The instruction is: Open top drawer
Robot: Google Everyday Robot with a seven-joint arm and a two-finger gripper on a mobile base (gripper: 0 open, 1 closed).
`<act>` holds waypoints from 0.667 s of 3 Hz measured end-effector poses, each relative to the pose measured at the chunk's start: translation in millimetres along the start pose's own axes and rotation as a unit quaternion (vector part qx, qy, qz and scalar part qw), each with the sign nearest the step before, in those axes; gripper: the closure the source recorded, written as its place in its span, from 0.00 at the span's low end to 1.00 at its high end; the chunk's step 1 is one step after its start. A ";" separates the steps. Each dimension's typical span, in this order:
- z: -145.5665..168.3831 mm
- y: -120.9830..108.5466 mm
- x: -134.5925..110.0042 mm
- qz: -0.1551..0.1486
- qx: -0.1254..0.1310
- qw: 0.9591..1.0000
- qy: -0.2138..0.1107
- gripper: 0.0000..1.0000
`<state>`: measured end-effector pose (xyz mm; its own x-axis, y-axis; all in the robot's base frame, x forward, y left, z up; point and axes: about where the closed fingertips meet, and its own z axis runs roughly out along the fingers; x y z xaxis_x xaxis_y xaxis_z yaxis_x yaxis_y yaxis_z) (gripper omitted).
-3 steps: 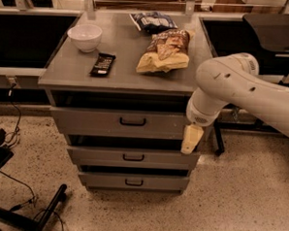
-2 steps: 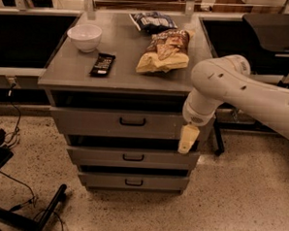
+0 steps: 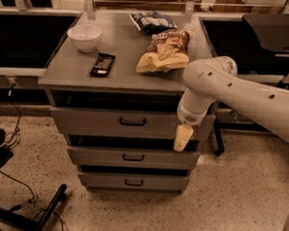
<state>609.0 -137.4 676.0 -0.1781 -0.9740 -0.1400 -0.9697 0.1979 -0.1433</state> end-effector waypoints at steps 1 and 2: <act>12.6 8.8 5.8 0.007 -0.020 1.000 0.002 0.38; 10.8 12.8 10.0 0.012 -0.026 1.000 0.001 0.61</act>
Offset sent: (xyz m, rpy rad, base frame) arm -0.0400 -0.0262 -0.0288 0.0353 0.1089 -0.0599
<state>596.6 -143.4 662.2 -0.2015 -0.9694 -0.1403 -0.9727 0.2149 -0.0879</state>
